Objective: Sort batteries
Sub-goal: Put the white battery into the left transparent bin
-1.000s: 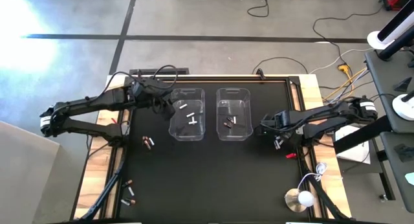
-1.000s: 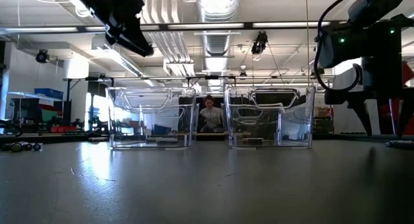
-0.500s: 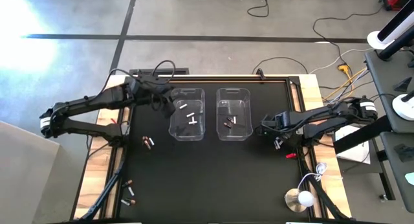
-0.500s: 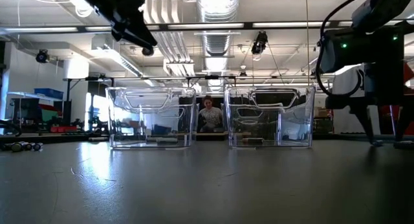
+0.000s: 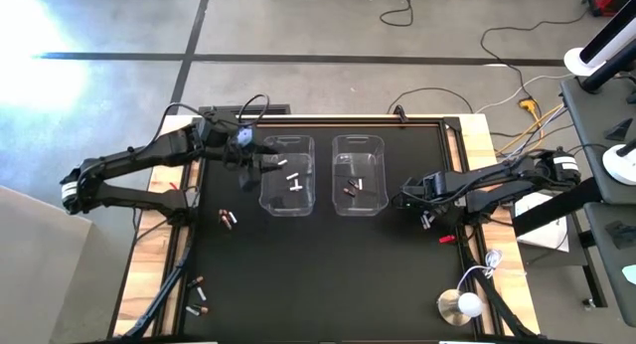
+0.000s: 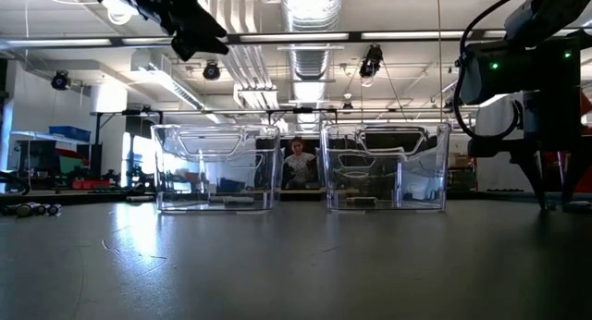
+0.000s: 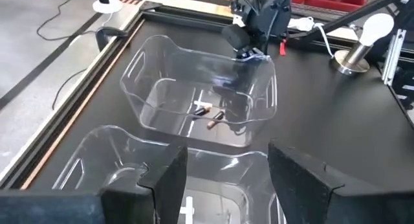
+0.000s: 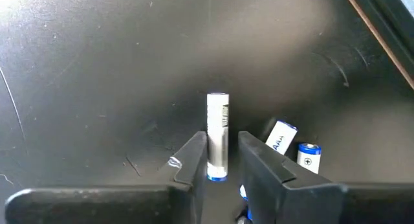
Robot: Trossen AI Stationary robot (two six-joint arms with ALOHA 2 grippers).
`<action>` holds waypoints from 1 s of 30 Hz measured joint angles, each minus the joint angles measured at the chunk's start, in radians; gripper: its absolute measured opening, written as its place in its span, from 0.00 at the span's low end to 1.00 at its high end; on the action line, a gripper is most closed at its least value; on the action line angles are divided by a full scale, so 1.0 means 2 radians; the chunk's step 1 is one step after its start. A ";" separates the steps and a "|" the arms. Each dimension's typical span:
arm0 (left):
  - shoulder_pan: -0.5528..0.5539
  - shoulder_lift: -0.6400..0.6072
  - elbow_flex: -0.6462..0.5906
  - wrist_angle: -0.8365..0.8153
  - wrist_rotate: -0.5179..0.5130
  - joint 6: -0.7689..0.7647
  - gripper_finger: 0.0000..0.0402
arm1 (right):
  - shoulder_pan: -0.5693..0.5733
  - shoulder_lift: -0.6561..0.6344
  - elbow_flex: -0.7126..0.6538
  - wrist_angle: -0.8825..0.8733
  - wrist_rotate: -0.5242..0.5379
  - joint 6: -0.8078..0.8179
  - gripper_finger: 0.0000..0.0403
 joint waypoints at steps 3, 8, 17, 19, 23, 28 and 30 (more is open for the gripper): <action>0.000 0.000 0.000 -0.001 0.018 0.005 0.48 | 0.000 0.000 0.000 0.002 0.002 -0.001 0.16; 0.000 -0.001 0.000 -0.002 0.030 0.008 0.48 | 0.000 0.001 0.003 0.004 0.001 -0.012 0.13; 0.000 -0.001 0.000 -0.002 0.030 0.010 0.48 | 0.000 0.001 0.014 0.010 -0.020 -0.031 0.16; 0.000 -0.001 0.000 -0.002 0.030 0.009 0.48 | 0.000 0.001 0.013 0.007 -0.024 -0.031 0.18; 0.000 -0.001 0.000 -0.002 0.030 0.003 0.48 | 0.000 0.001 0.013 0.008 -0.025 -0.031 0.20; 0.000 -0.001 0.000 -0.002 0.030 -0.005 0.48 | 0.000 0.001 0.013 0.016 -0.026 -0.044 0.20; -0.001 -0.001 0.000 -0.002 0.030 -0.006 0.48 | 0.000 0.001 0.011 0.016 -0.026 -0.044 0.18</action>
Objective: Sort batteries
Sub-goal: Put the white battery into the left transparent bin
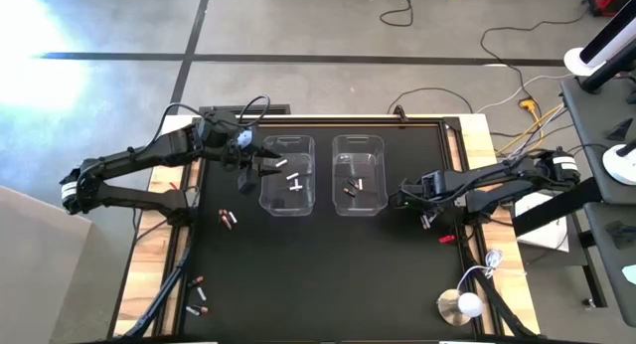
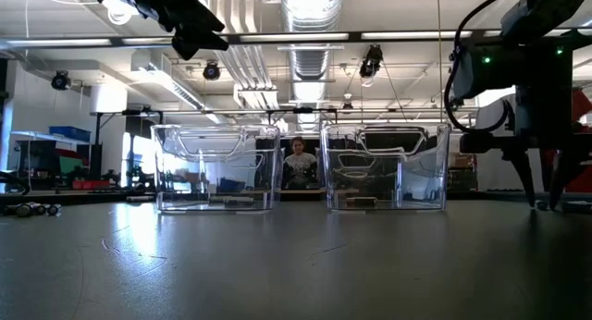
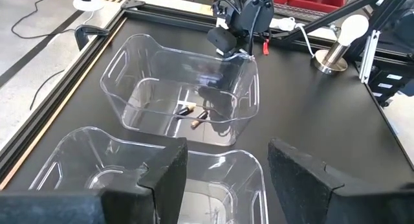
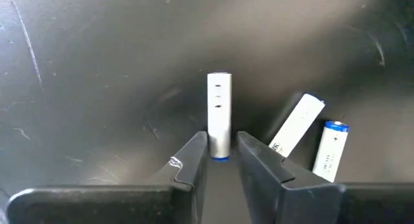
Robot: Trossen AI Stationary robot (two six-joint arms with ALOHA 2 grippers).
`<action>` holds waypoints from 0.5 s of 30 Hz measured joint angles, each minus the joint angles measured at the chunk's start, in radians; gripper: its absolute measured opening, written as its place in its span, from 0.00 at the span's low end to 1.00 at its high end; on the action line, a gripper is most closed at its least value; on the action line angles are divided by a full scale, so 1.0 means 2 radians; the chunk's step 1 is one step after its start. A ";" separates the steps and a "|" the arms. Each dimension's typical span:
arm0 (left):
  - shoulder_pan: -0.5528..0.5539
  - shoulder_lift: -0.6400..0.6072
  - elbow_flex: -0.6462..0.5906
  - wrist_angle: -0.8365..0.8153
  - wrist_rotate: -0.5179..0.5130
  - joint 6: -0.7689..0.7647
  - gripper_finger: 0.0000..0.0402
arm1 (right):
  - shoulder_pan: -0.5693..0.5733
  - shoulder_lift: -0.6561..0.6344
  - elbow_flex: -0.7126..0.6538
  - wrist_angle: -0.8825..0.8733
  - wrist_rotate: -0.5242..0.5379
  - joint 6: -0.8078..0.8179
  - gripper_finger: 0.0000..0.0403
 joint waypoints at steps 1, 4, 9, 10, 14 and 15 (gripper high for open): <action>0.000 0.000 0.000 0.000 0.000 -0.002 0.48 | 0.000 0.000 -0.001 0.000 0.000 -0.001 0.17; 0.000 0.000 0.000 0.000 0.000 -0.004 0.48 | 0.000 -0.001 -0.006 0.001 0.000 -0.007 0.14; 0.000 -0.001 0.000 0.009 0.013 -0.037 0.48 | 0.000 -0.002 -0.011 0.004 0.000 -0.018 0.10; 0.000 -0.001 0.000 0.012 0.031 -0.043 0.48 | 0.000 -0.002 -0.011 0.005 0.000 -0.027 0.09; 0.000 0.000 0.000 0.028 0.099 -0.055 0.48 | 0.000 -0.002 -0.008 0.007 0.000 -0.079 0.09; 0.000 0.000 0.000 0.031 0.105 -0.059 0.48 | 0.000 -0.001 -0.004 0.005 0.000 -0.099 0.09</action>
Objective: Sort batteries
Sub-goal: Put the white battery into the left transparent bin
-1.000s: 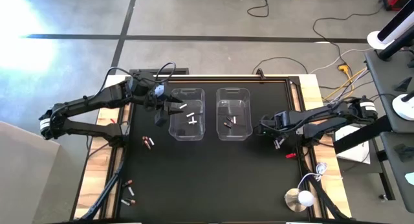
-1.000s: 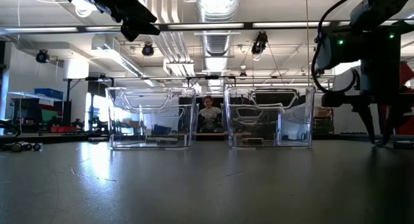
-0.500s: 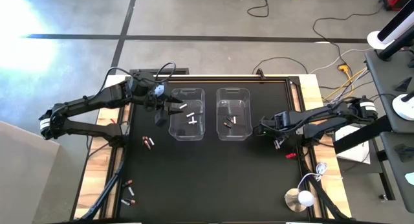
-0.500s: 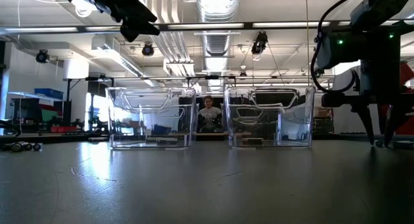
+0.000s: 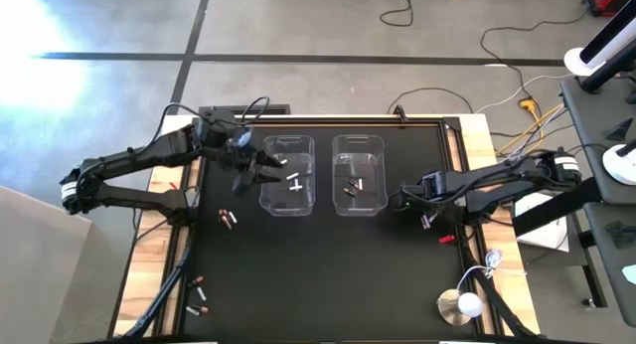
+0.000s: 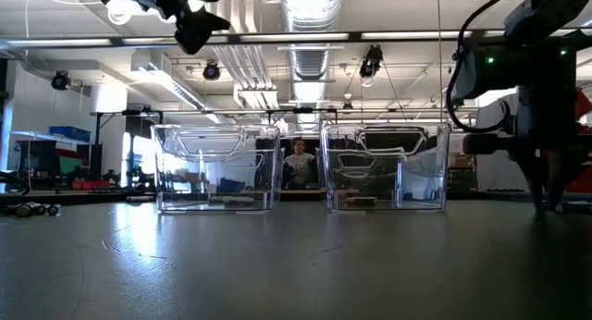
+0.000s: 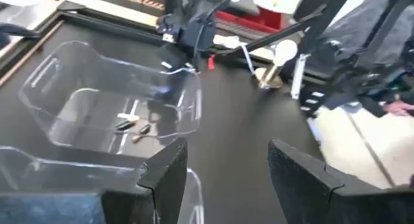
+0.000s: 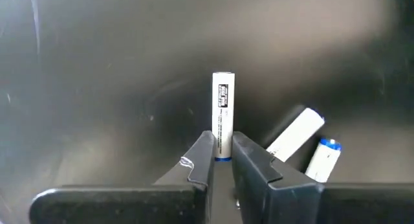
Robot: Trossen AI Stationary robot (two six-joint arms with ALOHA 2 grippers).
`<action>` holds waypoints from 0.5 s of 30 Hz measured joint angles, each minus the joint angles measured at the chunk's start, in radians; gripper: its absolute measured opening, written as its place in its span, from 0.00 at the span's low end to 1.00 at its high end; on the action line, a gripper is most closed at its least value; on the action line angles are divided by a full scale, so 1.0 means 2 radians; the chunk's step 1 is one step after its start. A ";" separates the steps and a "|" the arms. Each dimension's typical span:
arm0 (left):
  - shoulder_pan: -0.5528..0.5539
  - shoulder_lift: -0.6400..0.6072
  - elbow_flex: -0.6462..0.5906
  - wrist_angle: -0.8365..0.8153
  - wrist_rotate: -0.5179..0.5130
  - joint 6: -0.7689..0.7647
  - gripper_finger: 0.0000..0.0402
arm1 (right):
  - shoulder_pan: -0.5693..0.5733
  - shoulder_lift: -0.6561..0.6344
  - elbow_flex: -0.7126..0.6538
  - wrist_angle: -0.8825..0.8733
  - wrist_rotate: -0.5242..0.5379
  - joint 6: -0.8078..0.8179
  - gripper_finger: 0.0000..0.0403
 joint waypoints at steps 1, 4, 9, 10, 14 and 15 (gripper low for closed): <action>0.000 0.000 0.000 0.002 0.001 -0.004 0.48 | 0.000 0.000 0.004 -0.003 0.000 -0.020 0.09; 0.001 -0.002 -0.001 0.014 0.000 -0.008 0.48 | 0.000 -0.003 0.032 -0.018 0.008 -0.071 0.09; 0.000 -0.004 -0.001 0.049 0.001 -0.032 0.48 | 0.001 -0.003 0.109 -0.066 0.042 -0.161 0.08; 0.000 -0.004 -0.001 0.052 0.000 -0.042 0.48 | 0.001 -0.003 0.129 -0.072 0.043 -0.188 0.08; 0.001 -0.004 -0.001 0.051 0.000 -0.063 0.48 | 0.002 -0.003 0.219 -0.113 0.054 -0.298 0.08; 0.001 -0.004 -0.001 0.052 0.000 -0.063 0.48 | 0.002 -0.003 0.244 -0.121 0.060 -0.323 0.08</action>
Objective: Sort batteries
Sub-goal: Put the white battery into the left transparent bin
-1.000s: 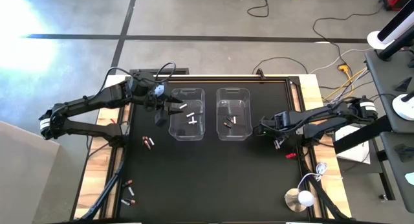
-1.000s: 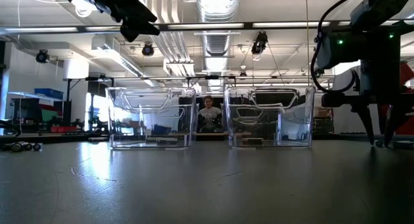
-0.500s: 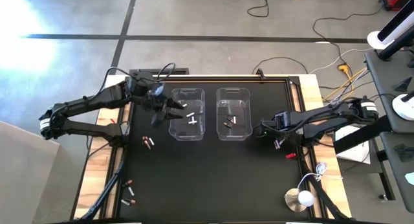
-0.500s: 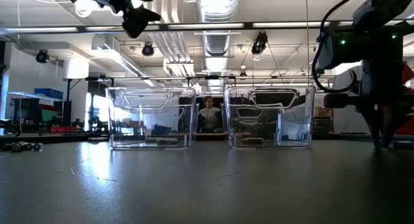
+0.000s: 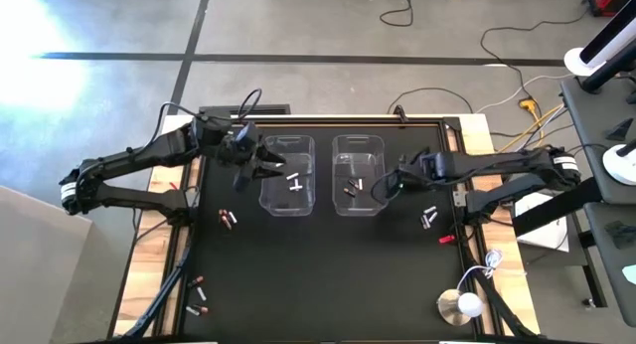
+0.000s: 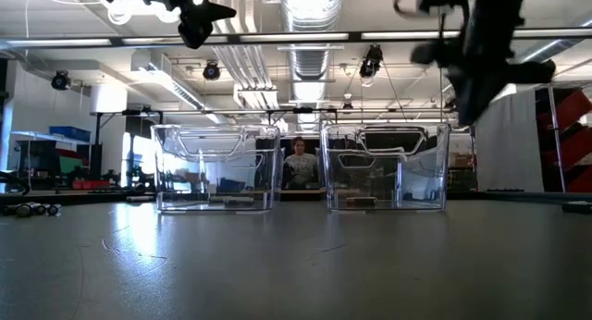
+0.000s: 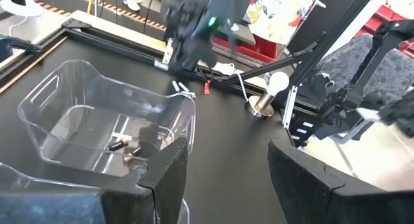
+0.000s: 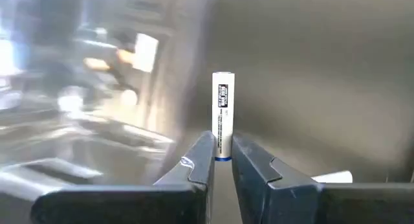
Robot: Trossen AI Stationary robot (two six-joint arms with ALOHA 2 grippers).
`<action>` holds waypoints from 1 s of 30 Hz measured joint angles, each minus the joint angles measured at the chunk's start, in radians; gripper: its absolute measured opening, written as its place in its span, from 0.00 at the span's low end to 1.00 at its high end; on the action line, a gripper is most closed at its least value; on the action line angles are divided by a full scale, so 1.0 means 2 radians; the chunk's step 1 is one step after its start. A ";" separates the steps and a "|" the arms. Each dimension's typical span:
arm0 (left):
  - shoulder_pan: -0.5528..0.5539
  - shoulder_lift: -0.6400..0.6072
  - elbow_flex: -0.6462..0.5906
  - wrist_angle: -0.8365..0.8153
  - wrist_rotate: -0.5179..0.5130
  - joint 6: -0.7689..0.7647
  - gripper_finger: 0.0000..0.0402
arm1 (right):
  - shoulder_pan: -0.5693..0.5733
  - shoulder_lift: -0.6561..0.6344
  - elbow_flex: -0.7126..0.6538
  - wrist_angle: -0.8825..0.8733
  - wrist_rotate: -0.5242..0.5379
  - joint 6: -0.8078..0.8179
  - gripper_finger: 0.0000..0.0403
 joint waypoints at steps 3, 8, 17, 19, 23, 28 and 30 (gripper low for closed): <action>0.000 0.001 0.000 0.006 -0.003 0.002 0.48 | 0.003 0.000 0.070 -0.009 0.024 -0.075 0.08; 0.000 0.001 -0.001 0.061 -0.003 -0.029 0.48 | 0.021 0.002 0.160 0.038 0.038 -0.210 0.08; 0.000 0.022 0.000 0.255 -0.004 -0.070 0.48 | 0.051 0.038 0.218 0.222 0.034 -0.345 0.08; 0.000 0.031 -0.001 0.296 -0.004 -0.078 0.48 | 0.055 0.055 0.224 0.262 0.028 -0.356 0.08; -0.001 0.052 -0.001 0.350 -0.004 -0.084 0.47 | 0.064 0.094 0.249 0.331 0.014 -0.388 0.08; -0.002 0.074 -0.001 0.393 0.043 -0.084 0.44 | 0.070 0.145 0.302 0.358 0.020 -0.428 0.08; -0.002 0.078 -0.001 0.404 0.062 -0.086 0.43 | 0.071 0.161 0.324 0.358 0.021 -0.441 0.08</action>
